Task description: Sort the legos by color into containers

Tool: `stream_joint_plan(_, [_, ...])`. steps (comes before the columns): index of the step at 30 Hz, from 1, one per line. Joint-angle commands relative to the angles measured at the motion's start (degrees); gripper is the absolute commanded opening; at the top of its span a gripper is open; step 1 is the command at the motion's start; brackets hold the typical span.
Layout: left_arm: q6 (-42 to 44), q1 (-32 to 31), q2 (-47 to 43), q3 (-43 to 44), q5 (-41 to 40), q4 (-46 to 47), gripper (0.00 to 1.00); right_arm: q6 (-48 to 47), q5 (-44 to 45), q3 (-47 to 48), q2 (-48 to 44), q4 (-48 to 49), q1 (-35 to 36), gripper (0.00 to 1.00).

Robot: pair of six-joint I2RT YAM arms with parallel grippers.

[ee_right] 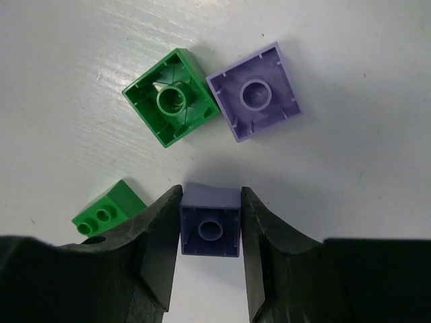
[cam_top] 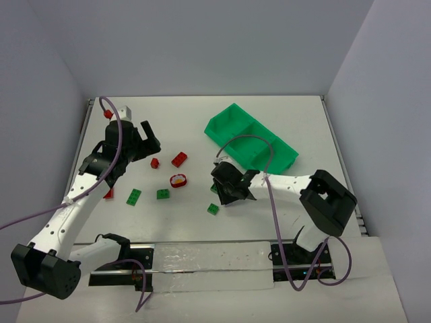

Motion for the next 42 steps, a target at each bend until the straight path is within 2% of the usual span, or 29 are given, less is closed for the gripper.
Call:
stream_joint_plan(1, [0.59,-0.39,0.71,2.27,-0.52,0.57,0.99,0.79,2.62,-0.49,-4.87,-0.39,0.43,0.37])
stream_joint_plan(7, [0.05,-0.43,0.51,1.23,-0.19,0.97,0.99,0.24,4.92,2.54,-12.97,-5.37,-1.45,0.35])
stream_joint_plan(13, [-0.18,-0.51,-0.22,1.38,-0.61,0.86,0.99,-2.21,6.14,2.51,-22.33,-6.04,-12.13,0.37])
stream_joint_plan(15, [0.17,-0.60,-0.04,1.81,0.16,1.02,0.99,-2.91,6.06,2.42,-22.59,-6.13,-17.99,0.37])
stream_joint_plan(16, [0.17,-0.60,0.23,1.86,0.14,0.82,0.99,-3.25,6.05,2.43,-22.55,-6.23,-18.27,0.37])
stream_joint_plan(17, [0.17,-0.60,0.52,2.57,-0.44,0.25,0.99,-3.32,5.98,2.65,-21.84,-6.59,-22.76,0.39])
stream_joint_plan(20, [0.35,-0.69,0.65,2.09,-1.29,0.32,0.99,-3.74,5.86,3.29,-19.43,-5.85,-27.13,0.40])
stream_joint_plan(25, [0.17,-0.78,0.74,1.29,-1.24,0.33,0.99,-3.26,9.54,4.09,-14.51,-4.64,-29.35,0.43])
stream_joint_plan(26, [0.17,-0.78,0.74,1.12,-1.32,0.24,0.99,-2.58,10.91,3.92,-13.67,-4.05,-30.03,0.51])
stream_joint_plan(29, [0.22,-0.78,0.51,1.11,-1.47,0.26,0.99,-2.27,12.50,3.79,-13.33,-2.85,-30.53,0.85])
stream_joint_plan(30, [0.29,-0.78,0.48,1.13,-1.58,0.31,0.99,-2.48,12.75,3.99,-13.51,-2.60,-30.58,0.91])
stream_joint_plan(33, [0.35,-0.78,0.56,1.20,-1.86,0.24,0.99,-3.15,12.74,4.70,-14.66,-2.52,-30.34,0.95])
stream_joint_plan(38, [0.17,-0.78,0.96,0.90,-1.77,0.62,0.99,-6.67,11.16,4.49,-20.91,-2.31,-26.04,0.90])
stream_joint_plan(39, [0.12,-0.79,1.07,0.85,-1.78,0.72,0.99,-7.19,11.02,4.43,-21.12,-2.27,-24.48,0.90])
stream_joint_plan(42, [-0.16,-0.87,1.56,0.92,-1.86,1.01,0.99,-10.82,9.68,4.29,-21.23,-2.42,-13.68,0.85])
